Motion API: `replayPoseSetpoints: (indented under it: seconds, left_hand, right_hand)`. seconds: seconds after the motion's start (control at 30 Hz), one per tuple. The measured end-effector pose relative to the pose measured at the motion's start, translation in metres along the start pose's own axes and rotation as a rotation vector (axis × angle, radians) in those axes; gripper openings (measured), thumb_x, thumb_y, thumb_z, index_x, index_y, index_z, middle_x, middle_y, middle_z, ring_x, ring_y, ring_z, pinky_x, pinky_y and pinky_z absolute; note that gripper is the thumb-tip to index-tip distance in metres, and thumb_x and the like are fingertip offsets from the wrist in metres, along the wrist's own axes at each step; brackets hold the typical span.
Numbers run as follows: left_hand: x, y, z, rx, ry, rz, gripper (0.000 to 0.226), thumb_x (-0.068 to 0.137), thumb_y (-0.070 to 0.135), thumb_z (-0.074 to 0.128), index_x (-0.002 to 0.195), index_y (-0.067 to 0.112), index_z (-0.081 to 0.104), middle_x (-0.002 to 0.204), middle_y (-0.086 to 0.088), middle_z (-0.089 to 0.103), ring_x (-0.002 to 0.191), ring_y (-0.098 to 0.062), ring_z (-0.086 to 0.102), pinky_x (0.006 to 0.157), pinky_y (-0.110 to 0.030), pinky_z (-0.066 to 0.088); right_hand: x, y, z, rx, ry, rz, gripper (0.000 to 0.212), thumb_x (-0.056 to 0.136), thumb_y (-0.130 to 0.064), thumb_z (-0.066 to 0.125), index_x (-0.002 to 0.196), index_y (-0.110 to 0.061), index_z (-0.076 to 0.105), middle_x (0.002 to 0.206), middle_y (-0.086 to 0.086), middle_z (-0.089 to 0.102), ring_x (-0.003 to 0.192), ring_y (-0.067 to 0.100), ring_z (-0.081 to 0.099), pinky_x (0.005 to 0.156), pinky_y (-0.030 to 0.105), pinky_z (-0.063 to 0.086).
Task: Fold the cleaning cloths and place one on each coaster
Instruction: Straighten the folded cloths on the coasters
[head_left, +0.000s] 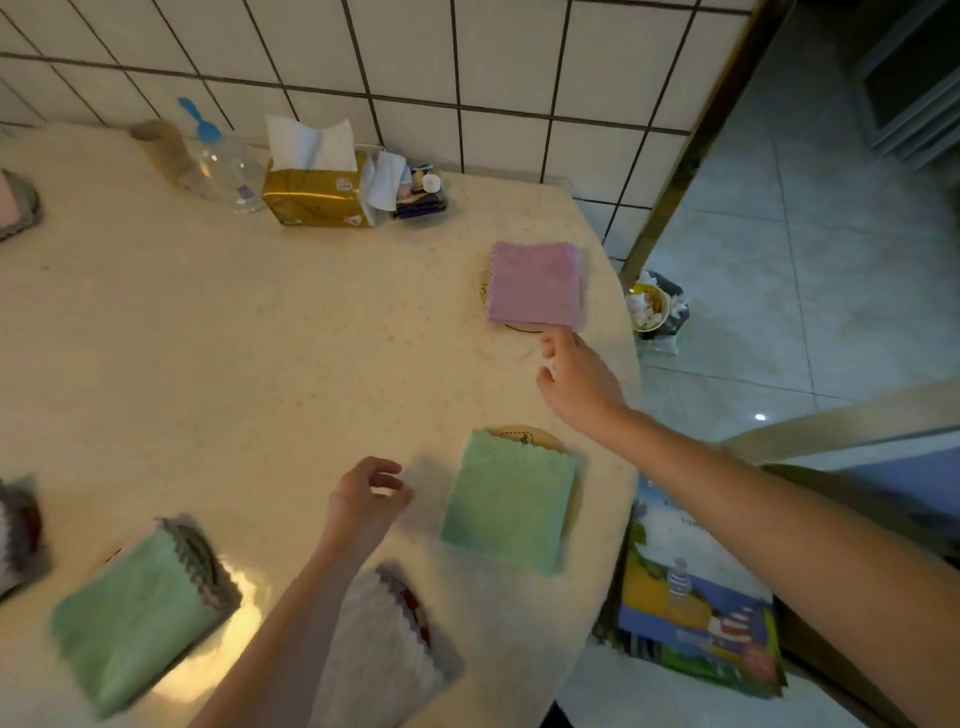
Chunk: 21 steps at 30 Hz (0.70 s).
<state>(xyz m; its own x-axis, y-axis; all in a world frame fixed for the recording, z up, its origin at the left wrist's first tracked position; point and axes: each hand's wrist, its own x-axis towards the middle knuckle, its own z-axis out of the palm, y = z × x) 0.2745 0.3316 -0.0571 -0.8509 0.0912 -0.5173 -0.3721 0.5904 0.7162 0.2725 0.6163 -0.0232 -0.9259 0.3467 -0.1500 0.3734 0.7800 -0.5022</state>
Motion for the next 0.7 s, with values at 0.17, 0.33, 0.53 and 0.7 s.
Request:
replayPoseSetpoints:
  seconds: [0.17, 0.33, 0.53, 0.7]
  left_hand:
    - [-0.044, -0.042, -0.033, -0.041, 0.167, -0.005, 0.018, 0.079, 0.006, 0.071, 0.088, 0.021, 0.064, 0.082, -0.002, 0.067, 0.064, -0.024, 0.060, 0.049, -0.026, 0.052]
    - [-0.074, -0.090, -0.066, -0.032, 0.270, -0.019, 0.016, 0.077, 0.015, 0.070, 0.084, 0.028, 0.065, 0.083, 0.002, 0.068, 0.073, -0.032, 0.066, 0.073, -0.046, 0.056]
    - [-0.096, -0.139, -0.134, -0.052, 0.526, -0.136, 0.021, 0.081, 0.011, 0.068, 0.102, 0.009, 0.064, 0.100, -0.008, 0.065, 0.090, -0.027, 0.058, 0.079, -0.035, 0.043]
    - [-0.085, -0.183, -0.185, 0.050, 0.577, -0.371, 0.050, 0.079, 0.015, 0.068, 0.124, 0.007, 0.049, 0.124, -0.022, 0.048, 0.115, -0.043, 0.044, 0.100, -0.048, 0.038]
  right_hand:
    - [-0.086, -0.042, 0.035, 0.170, -0.128, -0.070, 0.031, 0.085, -0.014, 0.054, 0.116, -0.014, 0.050, 0.105, 0.004, 0.062, 0.096, 0.023, 0.061, 0.082, 0.038, 0.050]
    - [-0.167, -0.079, 0.079, 0.294, -0.381, 0.033, 0.027, 0.085, -0.013, 0.053, 0.112, -0.011, 0.056, 0.091, 0.001, 0.063, 0.091, 0.018, 0.061, 0.078, 0.027, 0.046]
    - [-0.214, -0.115, 0.143, 0.200, -0.456, 0.207, 0.026, 0.086, -0.026, 0.057, 0.106, -0.009, 0.055, 0.105, 0.011, 0.067, 0.102, 0.028, 0.060, 0.081, 0.033, 0.045]
    - [-0.213, -0.126, 0.158, 0.104, -0.361, 0.409, 0.031, 0.083, -0.042, 0.058, 0.078, -0.012, 0.051, 0.083, 0.010, 0.061, 0.095, 0.029, 0.063, 0.059, 0.031, 0.038]
